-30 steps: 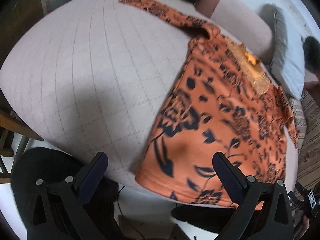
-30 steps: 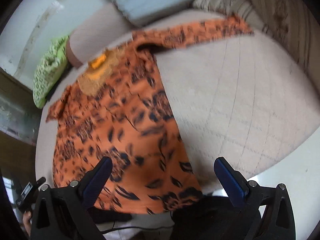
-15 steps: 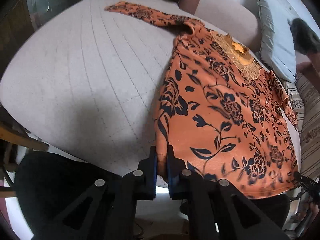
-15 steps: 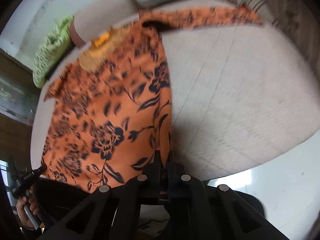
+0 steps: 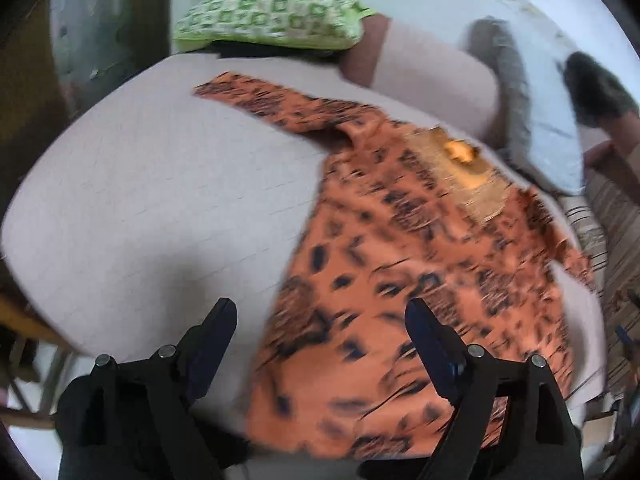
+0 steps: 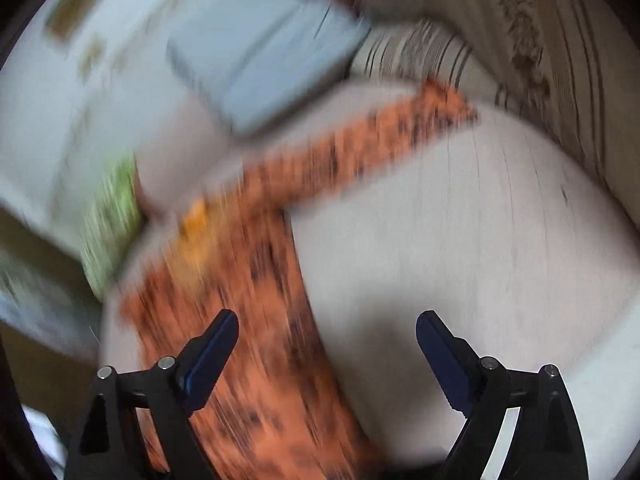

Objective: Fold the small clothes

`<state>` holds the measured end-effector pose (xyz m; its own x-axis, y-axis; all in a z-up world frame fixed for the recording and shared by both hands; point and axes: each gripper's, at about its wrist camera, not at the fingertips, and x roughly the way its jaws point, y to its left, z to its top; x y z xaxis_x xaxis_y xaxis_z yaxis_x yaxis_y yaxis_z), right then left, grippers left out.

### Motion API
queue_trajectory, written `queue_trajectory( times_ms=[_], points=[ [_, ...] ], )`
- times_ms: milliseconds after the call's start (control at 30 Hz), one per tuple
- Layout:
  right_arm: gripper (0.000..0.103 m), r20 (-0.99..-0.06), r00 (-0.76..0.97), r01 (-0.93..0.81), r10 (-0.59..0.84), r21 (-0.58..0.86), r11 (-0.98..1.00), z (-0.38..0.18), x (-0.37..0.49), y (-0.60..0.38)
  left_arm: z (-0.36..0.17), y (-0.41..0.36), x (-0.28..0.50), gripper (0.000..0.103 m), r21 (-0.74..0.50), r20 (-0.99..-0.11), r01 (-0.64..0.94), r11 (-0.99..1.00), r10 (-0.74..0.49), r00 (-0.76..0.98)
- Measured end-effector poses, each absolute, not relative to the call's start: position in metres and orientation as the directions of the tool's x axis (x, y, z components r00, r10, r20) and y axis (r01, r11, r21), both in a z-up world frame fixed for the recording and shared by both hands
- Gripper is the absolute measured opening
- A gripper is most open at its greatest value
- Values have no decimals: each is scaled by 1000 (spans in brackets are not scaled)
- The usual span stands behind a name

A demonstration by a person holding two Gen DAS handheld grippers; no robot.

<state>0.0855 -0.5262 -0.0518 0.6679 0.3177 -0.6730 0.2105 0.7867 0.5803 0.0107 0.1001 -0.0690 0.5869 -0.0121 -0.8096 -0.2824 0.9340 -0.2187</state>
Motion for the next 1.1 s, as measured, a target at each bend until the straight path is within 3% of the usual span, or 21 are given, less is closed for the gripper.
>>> queue_trajectory(
  times_ms=[133,267,467,533,567,600,667,733,833,1100],
  points=[
    [90,-615,743,352,266,696,625,-69,154,-593,-81,77,40,86,-263,-806,-238,935,-78,586],
    [75,-660,717,485,224,703,521,-110,215,-647,-92,62,56,86,-245,-821,-210,946,-87,564],
    [72,-728,664,572,171,642,511,-138,268,-669,-109,63,66,86,-221,-845,-218,951,-75,529],
    [61,-752,645,585,134,600,546,-134,280,-673,-115,66,65,86,-222,-851,-228,948,-74,520],
    [41,-781,615,598,106,550,582,-131,289,-671,-117,66,65,86,-225,-852,-230,947,-76,518],
    [13,-819,569,607,76,480,633,-130,299,-669,-119,68,64,86,-229,-853,-233,945,-79,517],
    [9,-848,528,598,50,414,686,-125,311,-663,-121,74,62,86,-238,-850,-246,940,-78,520],
    [8,-834,551,553,-22,345,759,-100,316,-644,-120,79,59,86,-248,-841,-250,936,-80,534],
    [8,-762,647,428,-20,341,837,-44,322,-598,-116,89,53,86,-260,-822,-249,933,-78,564],
    [8,-536,785,-101,311,385,917,106,313,-369,-114,122,36,86,-359,-774,-280,890,-116,623]
  ],
)
